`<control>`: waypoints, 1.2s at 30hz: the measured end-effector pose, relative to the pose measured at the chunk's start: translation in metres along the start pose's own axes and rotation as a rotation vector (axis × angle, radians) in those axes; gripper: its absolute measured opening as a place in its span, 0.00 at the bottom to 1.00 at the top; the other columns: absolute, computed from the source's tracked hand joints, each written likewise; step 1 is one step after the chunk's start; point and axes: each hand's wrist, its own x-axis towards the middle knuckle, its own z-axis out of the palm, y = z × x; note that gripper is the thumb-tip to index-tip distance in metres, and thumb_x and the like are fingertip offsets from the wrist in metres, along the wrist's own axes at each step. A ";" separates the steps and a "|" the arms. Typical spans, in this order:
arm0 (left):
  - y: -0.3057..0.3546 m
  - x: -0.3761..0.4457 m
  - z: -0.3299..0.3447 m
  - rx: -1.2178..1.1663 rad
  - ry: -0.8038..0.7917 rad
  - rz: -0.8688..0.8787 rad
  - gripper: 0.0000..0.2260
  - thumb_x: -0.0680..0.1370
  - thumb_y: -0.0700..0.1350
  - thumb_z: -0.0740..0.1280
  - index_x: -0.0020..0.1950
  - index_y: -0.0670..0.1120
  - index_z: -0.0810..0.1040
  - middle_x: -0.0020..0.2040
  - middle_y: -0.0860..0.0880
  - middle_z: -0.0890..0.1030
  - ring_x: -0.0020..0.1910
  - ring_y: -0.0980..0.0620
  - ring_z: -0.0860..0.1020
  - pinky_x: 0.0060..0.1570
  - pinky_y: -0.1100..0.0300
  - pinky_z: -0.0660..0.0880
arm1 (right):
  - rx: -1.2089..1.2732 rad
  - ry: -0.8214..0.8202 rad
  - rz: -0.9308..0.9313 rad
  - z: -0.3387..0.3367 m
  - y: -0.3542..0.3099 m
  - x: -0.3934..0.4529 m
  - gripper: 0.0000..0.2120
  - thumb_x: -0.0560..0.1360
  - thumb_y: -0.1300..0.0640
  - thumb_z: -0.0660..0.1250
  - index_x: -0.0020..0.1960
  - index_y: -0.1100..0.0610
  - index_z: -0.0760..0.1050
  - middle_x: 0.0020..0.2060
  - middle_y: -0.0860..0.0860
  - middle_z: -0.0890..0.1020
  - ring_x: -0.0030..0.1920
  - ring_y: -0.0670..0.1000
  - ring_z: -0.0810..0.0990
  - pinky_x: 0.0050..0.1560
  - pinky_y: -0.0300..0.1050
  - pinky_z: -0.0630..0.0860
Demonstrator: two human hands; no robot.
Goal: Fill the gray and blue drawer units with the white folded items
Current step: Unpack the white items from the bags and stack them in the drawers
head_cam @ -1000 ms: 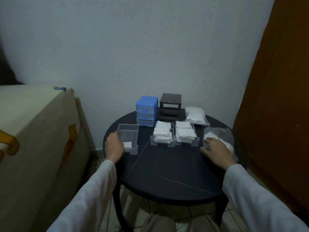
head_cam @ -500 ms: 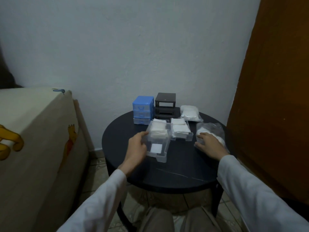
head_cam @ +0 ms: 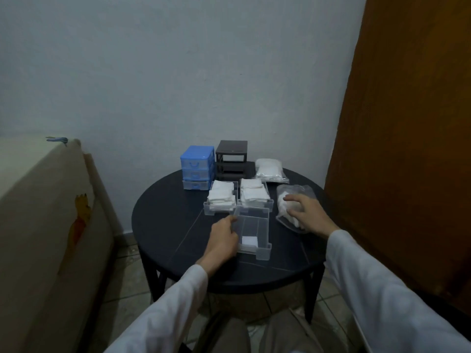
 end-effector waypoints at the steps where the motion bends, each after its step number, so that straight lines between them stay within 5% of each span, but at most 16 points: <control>1: 0.000 0.001 0.000 0.004 -0.011 -0.007 0.21 0.76 0.31 0.57 0.69 0.43 0.70 0.63 0.40 0.76 0.59 0.44 0.76 0.57 0.56 0.72 | 0.011 0.021 -0.018 -0.004 0.002 -0.002 0.18 0.76 0.61 0.64 0.65 0.55 0.72 0.67 0.54 0.71 0.65 0.52 0.70 0.62 0.42 0.66; 6: 0.016 0.005 -0.003 0.085 0.061 0.061 0.17 0.77 0.35 0.59 0.64 0.44 0.74 0.59 0.42 0.77 0.58 0.46 0.75 0.53 0.58 0.70 | -0.101 0.008 -0.086 -0.024 0.020 -0.013 0.23 0.70 0.62 0.71 0.63 0.52 0.72 0.64 0.51 0.72 0.64 0.51 0.70 0.62 0.44 0.67; 9: 0.041 0.015 0.000 0.105 0.043 0.246 0.14 0.76 0.36 0.61 0.60 0.44 0.76 0.60 0.44 0.76 0.58 0.49 0.74 0.51 0.63 0.68 | -0.121 0.011 -0.067 -0.030 0.035 -0.018 0.21 0.69 0.62 0.71 0.58 0.51 0.70 0.61 0.51 0.73 0.60 0.50 0.72 0.61 0.47 0.72; 14: 0.088 0.046 0.022 0.135 -0.202 0.539 0.14 0.74 0.37 0.67 0.59 0.43 0.74 0.58 0.44 0.77 0.57 0.48 0.74 0.55 0.62 0.69 | -0.134 0.113 -0.137 -0.032 0.048 -0.029 0.08 0.72 0.60 0.68 0.48 0.54 0.70 0.47 0.49 0.75 0.47 0.47 0.76 0.49 0.46 0.77; 21: 0.106 0.084 0.068 0.351 -0.465 0.602 0.21 0.71 0.38 0.69 0.63 0.43 0.69 0.60 0.42 0.75 0.59 0.45 0.74 0.61 0.48 0.71 | -0.142 0.156 -0.174 -0.022 0.059 -0.033 0.07 0.73 0.67 0.65 0.46 0.57 0.73 0.50 0.52 0.75 0.50 0.49 0.76 0.53 0.45 0.76; 25: 0.098 0.094 0.081 0.346 -0.433 0.638 0.17 0.73 0.34 0.64 0.60 0.41 0.67 0.54 0.42 0.76 0.53 0.44 0.75 0.54 0.53 0.71 | -0.146 0.233 -0.197 -0.020 0.069 -0.032 0.08 0.72 0.70 0.65 0.44 0.59 0.76 0.51 0.53 0.76 0.51 0.48 0.76 0.53 0.44 0.76; 30: 0.093 0.094 0.086 0.240 -0.337 0.741 0.07 0.77 0.36 0.60 0.44 0.48 0.66 0.44 0.51 0.73 0.44 0.52 0.72 0.44 0.62 0.65 | -0.253 0.422 -0.157 -0.012 0.081 -0.031 0.05 0.70 0.66 0.69 0.45 0.59 0.80 0.45 0.53 0.74 0.47 0.48 0.72 0.42 0.29 0.65; 36: 0.085 0.094 0.097 0.154 -0.262 0.720 0.09 0.78 0.36 0.61 0.52 0.46 0.78 0.54 0.47 0.80 0.52 0.54 0.77 0.49 0.67 0.69 | -0.258 0.413 -0.060 -0.006 0.081 -0.029 0.09 0.75 0.54 0.66 0.52 0.57 0.80 0.40 0.50 0.75 0.42 0.47 0.73 0.42 0.41 0.72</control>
